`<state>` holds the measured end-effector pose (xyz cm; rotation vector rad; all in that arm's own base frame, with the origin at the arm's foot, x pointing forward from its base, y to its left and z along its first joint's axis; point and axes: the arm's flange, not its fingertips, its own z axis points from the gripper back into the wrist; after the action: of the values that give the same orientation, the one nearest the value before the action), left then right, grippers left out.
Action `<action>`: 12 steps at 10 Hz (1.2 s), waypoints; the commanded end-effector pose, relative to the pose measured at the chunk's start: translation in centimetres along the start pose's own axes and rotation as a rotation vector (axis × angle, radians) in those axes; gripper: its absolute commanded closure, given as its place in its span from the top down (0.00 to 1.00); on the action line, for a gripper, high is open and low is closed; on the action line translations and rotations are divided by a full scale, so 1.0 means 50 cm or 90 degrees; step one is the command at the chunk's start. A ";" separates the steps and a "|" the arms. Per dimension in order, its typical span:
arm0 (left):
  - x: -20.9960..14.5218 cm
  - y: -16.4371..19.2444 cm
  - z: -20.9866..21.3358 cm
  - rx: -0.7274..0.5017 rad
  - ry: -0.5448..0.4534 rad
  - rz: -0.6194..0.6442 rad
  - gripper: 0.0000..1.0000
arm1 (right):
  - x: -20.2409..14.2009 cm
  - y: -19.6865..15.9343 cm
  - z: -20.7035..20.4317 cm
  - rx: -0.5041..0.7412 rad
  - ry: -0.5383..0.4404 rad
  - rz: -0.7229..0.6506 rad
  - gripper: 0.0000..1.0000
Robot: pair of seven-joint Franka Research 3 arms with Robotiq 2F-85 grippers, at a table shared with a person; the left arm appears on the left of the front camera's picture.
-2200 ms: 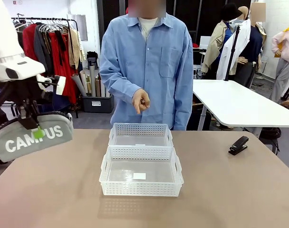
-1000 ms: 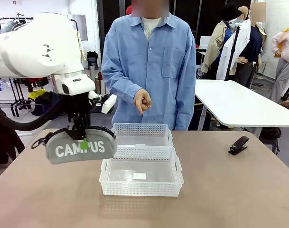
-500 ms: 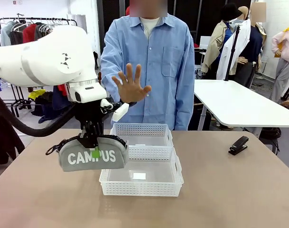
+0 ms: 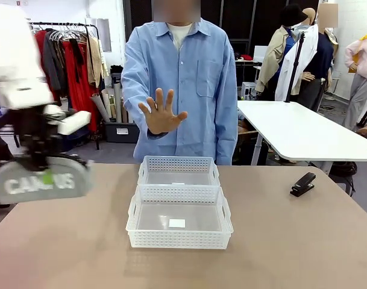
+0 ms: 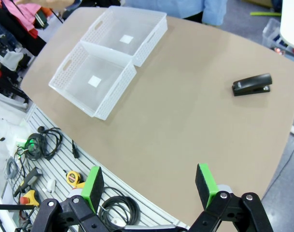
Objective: Distribute items into two baskets.
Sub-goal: Move the picked Pencil pouch towards the Organizing basket indicated by the person, stopping as directed, then place the picked Pencil pouch into the Organizing basket as instructed by the person.
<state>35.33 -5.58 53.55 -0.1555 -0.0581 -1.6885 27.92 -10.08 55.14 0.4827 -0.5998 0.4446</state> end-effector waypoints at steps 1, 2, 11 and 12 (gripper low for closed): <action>-0.011 0.021 -0.012 -0.013 0.001 0.006 0.00 | 0.000 0.002 0.000 0.007 -0.005 0.003 1.00; -0.004 0.035 -0.013 -0.019 -0.007 -0.007 0.00 | 0.000 0.002 0.000 0.007 -0.005 0.003 1.00; -0.042 0.003 -0.004 -0.010 -0.004 0.013 0.00 | 0.000 0.002 0.000 0.007 -0.005 0.003 1.00; -0.042 0.003 -0.004 -0.010 -0.004 0.013 0.00 | 0.000 0.002 0.000 0.007 -0.005 0.003 1.00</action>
<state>35.96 -3.87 53.07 -0.1735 -0.0452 -1.6634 27.92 -10.08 55.14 0.4825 -0.5998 0.4444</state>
